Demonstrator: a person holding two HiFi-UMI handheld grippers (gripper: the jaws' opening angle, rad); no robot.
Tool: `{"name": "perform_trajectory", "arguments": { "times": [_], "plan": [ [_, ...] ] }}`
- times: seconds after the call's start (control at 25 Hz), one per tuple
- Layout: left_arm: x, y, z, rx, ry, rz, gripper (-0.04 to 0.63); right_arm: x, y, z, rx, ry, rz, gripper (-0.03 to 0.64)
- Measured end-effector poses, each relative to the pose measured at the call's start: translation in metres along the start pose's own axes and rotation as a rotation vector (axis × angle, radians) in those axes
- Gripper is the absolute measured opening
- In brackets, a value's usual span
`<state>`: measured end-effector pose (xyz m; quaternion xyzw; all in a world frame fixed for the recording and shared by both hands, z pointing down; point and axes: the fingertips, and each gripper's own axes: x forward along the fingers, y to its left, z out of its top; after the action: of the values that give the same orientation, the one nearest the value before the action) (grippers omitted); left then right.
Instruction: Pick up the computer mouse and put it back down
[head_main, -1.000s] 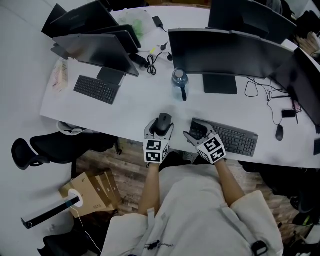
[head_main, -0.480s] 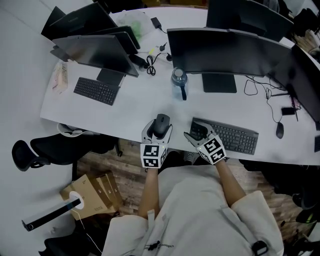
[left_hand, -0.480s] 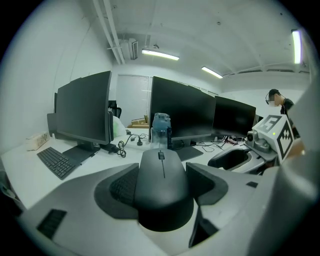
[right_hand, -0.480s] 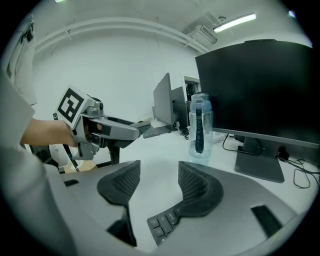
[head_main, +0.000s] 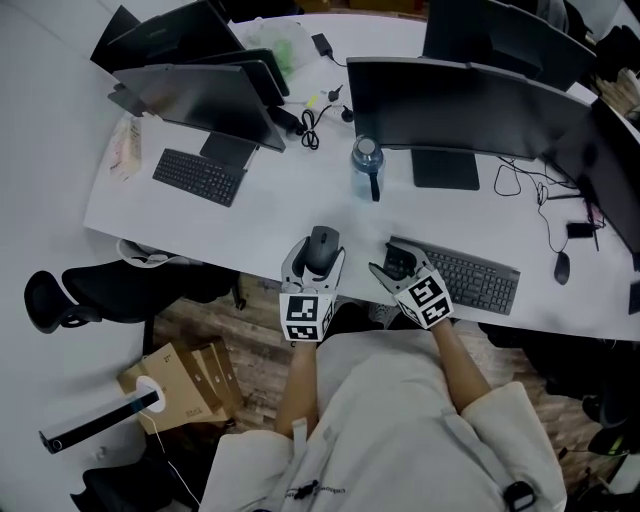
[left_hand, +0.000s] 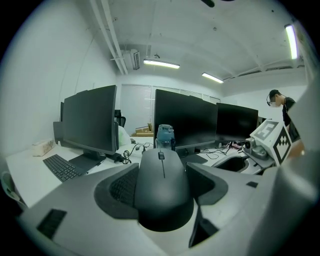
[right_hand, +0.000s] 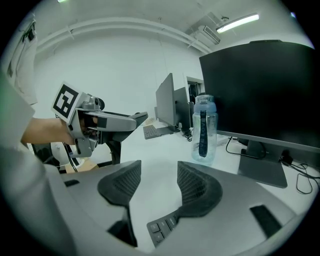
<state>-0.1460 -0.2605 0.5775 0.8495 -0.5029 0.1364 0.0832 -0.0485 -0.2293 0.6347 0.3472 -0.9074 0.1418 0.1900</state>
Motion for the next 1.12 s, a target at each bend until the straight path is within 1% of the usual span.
{"name": "perform_trajectory", "arguments": {
  "times": [0.24, 0.28, 0.32, 0.36, 0.44, 0.56, 0.72, 0.88, 1.12],
  "plan": [
    [-0.005, 0.003, -0.003, -0.022, 0.004, 0.005, 0.291, 0.01, 0.005, 0.008, -0.026, -0.007, 0.009, 0.204],
    [-0.006, 0.003, -0.004, -0.026, 0.005, 0.009, 0.291, 0.011, 0.005, 0.009, -0.033, -0.009, 0.003, 0.158],
    [-0.007, 0.003, -0.005, -0.029, 0.006, 0.013, 0.291, 0.012, 0.005, 0.009, -0.037, -0.011, -0.003, 0.137],
    [-0.008, 0.003, -0.006, -0.031, 0.006, 0.017, 0.291, 0.014, 0.005, 0.01, -0.037, -0.014, -0.007, 0.135],
    [-0.01, 0.004, -0.006, -0.032, 0.003, 0.021, 0.291, 0.017, 0.005, 0.012, -0.033, -0.018, -0.01, 0.101],
    [-0.013, 0.008, -0.007, -0.042, -0.004, 0.03, 0.291, 0.02, 0.005, 0.013, -0.04, -0.013, -0.019, 0.008],
    [-0.015, 0.014, -0.013, -0.059, 0.002, 0.05, 0.291, 0.023, 0.007, 0.013, -0.042, 0.004, -0.023, 0.003],
    [-0.016, 0.013, -0.019, -0.053, 0.019, 0.05, 0.291, 0.026, 0.004, 0.012, -0.033, 0.01, -0.031, 0.003],
    [-0.013, 0.017, -0.024, -0.06, 0.039, 0.042, 0.291, 0.03, 0.005, -0.004, -0.042, 0.103, -0.019, 0.003]
  ]
}}
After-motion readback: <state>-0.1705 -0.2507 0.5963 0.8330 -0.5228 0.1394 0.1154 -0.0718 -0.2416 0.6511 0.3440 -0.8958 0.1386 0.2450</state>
